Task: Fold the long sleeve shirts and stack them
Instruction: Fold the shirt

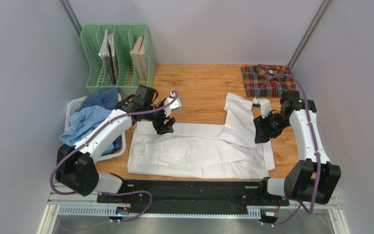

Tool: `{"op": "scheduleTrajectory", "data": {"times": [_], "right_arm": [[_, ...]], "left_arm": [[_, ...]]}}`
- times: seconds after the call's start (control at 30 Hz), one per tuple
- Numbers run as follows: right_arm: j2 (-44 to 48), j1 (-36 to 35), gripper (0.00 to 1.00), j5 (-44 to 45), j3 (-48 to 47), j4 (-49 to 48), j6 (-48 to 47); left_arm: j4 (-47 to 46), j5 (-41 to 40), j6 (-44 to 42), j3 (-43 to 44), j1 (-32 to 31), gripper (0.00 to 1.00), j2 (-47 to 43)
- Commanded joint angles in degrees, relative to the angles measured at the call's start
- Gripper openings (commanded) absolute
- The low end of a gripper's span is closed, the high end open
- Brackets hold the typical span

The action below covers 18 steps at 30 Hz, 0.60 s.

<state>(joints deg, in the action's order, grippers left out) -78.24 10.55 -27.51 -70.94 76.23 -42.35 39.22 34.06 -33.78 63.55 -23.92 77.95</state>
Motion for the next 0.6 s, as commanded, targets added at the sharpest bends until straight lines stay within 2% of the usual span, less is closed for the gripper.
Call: {"op": "scheduleTrajectory", "data": {"times": [0.0,0.13,0.37,0.57], "right_arm": [[0.5,-2.4,0.53,2.5,12.0,4.9,-5.3],[-0.8,-3.9,0.49,5.5,19.2,-2.1,-3.5],[-6.0,-8.0,0.43,7.6,21.6,-9.1,-0.5],[-8.4,-8.9,0.40,14.1,23.3,-13.7,0.0]], "left_arm": [[-4.7,1.4,3.9,-0.7,-1.6,0.74,1.9],[-5.0,0.7,3.8,-2.9,-1.6,0.74,0.8],[-4.3,-2.0,2.2,-7.2,-1.5,0.74,-3.8],[-3.1,-3.9,0.8,-8.1,-1.6,0.73,-4.7]]}}
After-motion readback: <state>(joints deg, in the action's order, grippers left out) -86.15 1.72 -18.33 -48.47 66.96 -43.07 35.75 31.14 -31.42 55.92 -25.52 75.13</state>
